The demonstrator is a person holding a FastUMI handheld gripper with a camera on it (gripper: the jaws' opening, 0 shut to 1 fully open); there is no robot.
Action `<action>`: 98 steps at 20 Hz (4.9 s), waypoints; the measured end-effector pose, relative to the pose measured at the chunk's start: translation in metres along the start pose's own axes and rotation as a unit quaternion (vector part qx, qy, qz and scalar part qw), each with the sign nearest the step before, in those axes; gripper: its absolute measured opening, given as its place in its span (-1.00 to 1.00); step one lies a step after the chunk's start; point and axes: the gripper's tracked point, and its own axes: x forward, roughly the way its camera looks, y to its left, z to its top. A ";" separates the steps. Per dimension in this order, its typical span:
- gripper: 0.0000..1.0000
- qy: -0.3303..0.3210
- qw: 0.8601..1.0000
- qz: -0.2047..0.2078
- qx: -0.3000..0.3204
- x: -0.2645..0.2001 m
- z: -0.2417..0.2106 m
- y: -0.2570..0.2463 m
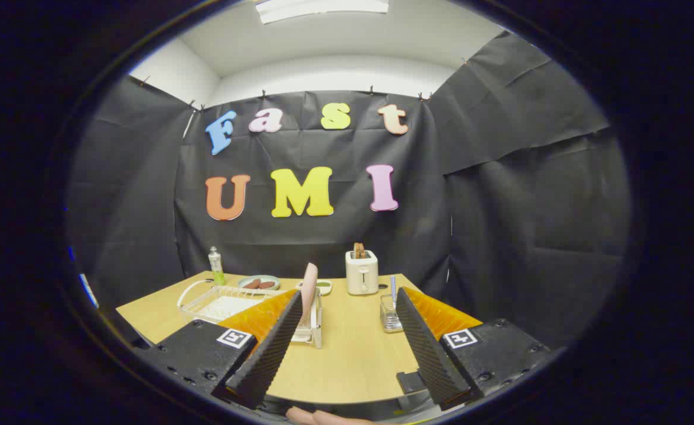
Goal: Take the plate from the dish rack, then take the spoon from the basket and place it into the plate.
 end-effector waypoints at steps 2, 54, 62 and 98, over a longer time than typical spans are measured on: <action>1.00 0.004 1.000 0.003 -0.005 0.000 -0.004 0.002; 0.55 0.453 0.878 -0.067 -0.142 0.315 -0.002 0.087; -0.33 0.492 0.835 -0.133 -0.205 0.333 -0.005 0.095; -0.75 0.423 0.898 0.023 -0.119 0.123 -0.034 0.092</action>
